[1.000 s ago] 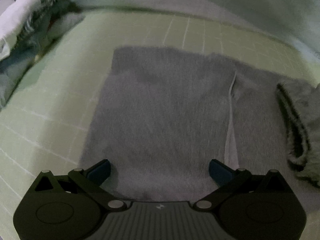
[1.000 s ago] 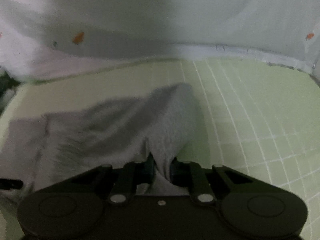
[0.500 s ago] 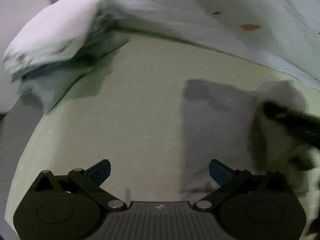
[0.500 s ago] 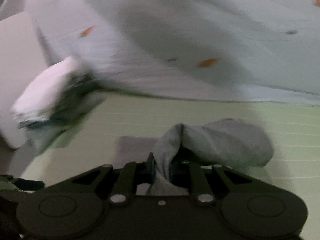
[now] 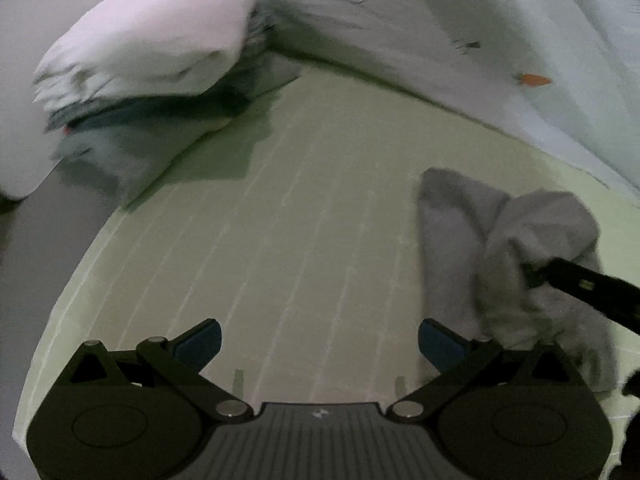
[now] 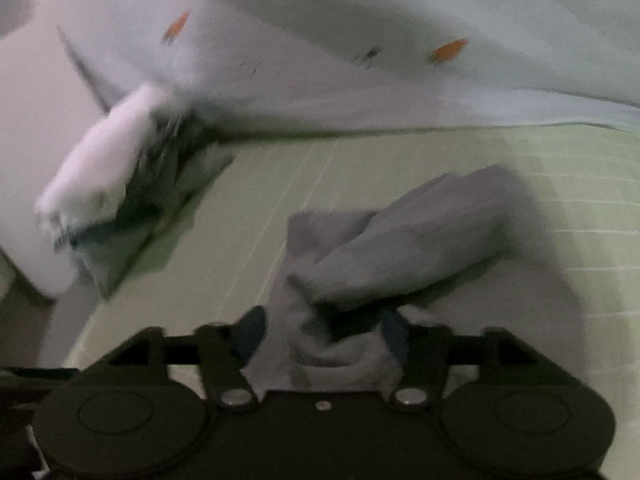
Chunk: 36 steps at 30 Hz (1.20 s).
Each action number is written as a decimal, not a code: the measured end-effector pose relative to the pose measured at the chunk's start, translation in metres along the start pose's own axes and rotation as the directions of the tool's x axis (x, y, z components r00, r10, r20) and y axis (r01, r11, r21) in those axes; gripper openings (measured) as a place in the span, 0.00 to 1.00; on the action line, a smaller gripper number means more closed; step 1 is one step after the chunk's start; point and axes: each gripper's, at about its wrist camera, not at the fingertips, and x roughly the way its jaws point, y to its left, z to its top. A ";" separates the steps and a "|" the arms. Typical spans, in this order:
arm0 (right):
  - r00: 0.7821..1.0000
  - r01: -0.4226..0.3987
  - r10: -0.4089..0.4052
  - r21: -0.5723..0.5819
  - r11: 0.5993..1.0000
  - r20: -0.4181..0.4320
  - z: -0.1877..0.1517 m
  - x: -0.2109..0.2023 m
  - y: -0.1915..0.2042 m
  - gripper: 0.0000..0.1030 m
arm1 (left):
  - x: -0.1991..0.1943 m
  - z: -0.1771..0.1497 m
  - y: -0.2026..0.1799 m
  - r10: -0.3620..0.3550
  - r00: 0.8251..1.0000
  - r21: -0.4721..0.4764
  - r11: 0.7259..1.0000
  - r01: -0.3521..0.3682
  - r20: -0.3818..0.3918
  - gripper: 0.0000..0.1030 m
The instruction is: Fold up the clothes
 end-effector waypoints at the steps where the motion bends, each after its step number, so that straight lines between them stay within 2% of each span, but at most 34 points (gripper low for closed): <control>1: 0.999 0.029 -0.030 0.017 0.999 0.023 0.000 -0.009 -0.007 0.83 | 0.001 0.003 -0.006 -0.022 1.000 0.015 1.000 0.022 0.009 1.00; 3: 0.992 0.109 -0.111 0.047 0.993 0.052 -0.001 -0.023 -0.024 0.84 | 0.004 0.008 -0.018 -0.070 0.997 0.048 0.997 0.069 0.022 1.00; 5: 0.977 0.207 -0.210 0.056 0.977 0.041 -0.004 -0.031 -0.039 0.86 | 0.011 0.015 -0.035 -0.111 0.993 0.088 0.990 0.108 0.027 1.00; 8: 0.952 0.304 -0.305 0.076 0.950 0.004 -0.010 -0.033 -0.062 0.86 | 0.025 0.027 -0.065 -0.173 0.984 0.175 0.971 0.162 0.047 1.00; 11: 0.941 0.337 -0.338 0.137 0.931 -0.018 -0.017 -0.037 -0.081 0.86 | 0.042 0.034 -0.097 -0.210 0.978 0.289 0.936 0.200 0.005 0.99; 14: 0.933 0.359 -0.358 0.162 0.919 -0.038 -0.022 -0.036 -0.092 0.86 | 0.056 0.032 -0.125 -0.226 0.974 0.401 0.893 0.205 0.005 0.98; 16: 0.928 0.371 -0.368 0.159 0.915 -0.048 -0.023 -0.033 -0.096 0.86 | 0.065 0.032 -0.135 -0.232 0.973 0.419 0.883 0.211 0.000 0.88; 17: 0.927 0.375 -0.371 0.157 0.914 -0.053 -0.023 -0.032 -0.099 0.86 | 0.071 0.034 -0.136 -0.230 0.973 0.402 0.891 0.213 -0.006 0.74; 18: 0.926 0.377 -0.373 0.155 0.913 -0.058 -0.022 -0.030 -0.100 0.86 | 0.076 0.037 -0.135 -0.227 0.974 0.372 0.903 0.216 -0.015 0.55; 19: 0.924 0.382 -0.377 0.155 0.911 -0.065 -0.023 -0.029 -0.101 0.86 | 0.080 0.041 -0.131 -0.228 0.973 0.322 0.920 0.223 -0.023 0.45; 20: 0.923 0.384 -0.378 0.157 0.910 -0.071 -0.021 -0.029 -0.101 0.86 | 0.083 0.045 -0.125 -0.233 0.972 0.263 0.937 0.229 -0.019 0.22; 23: 0.926 0.377 -0.368 0.159 0.912 -0.086 -0.019 -0.023 -0.103 0.86 | 0.088 0.058 -0.097 -0.235 0.972 0.080 0.969 0.234 0.011 0.18; 24: 0.924 0.382 -0.371 0.157 0.911 -0.095 -0.018 -0.020 -0.104 0.86 | 0.089 0.062 -0.083 -0.236 0.972 0.006 0.972 0.236 0.017 0.17; 26: 0.919 0.391 -0.377 0.154 0.908 -0.113 -0.015 -0.012 -0.107 0.86 | 0.093 0.068 -0.055 -0.241 0.970 -0.142 0.960 0.240 0.014 0.17; 28: 0.913 0.405 -0.390 0.142 0.903 -0.120 -0.011 -0.008 -0.106 0.86 | 0.098 0.071 -0.032 -0.227 0.974 -0.241 0.945 0.221 0.002 0.19; 29: 0.910 0.410 -0.395 0.133 0.902 -0.123 -0.009 -0.007 -0.105 0.86 | 0.098 0.071 -0.023 -0.211 0.977 -0.273 0.940 0.204 0.003 0.23; 32: 0.899 0.429 -0.414 0.100 0.898 -0.141 -0.003 -0.001 -0.103 0.86 | 0.095 0.069 -0.010 -0.155 0.988 -0.304 0.941 0.149 0.005 0.35; 34: 0.894 0.437 -0.422 0.087 0.895 -0.148 -0.002 0.001 -0.103 0.87 | 0.091 0.066 -0.009 -0.181 0.983 -0.289 0.943 0.166 -0.025 0.47; 36: 0.895 0.436 -0.420 0.094 0.895 -0.153 -0.001 0.002 -0.104 0.87 | 0.088 0.060 -0.018 -0.217 0.975 -0.255 0.947 0.198 -0.049 0.70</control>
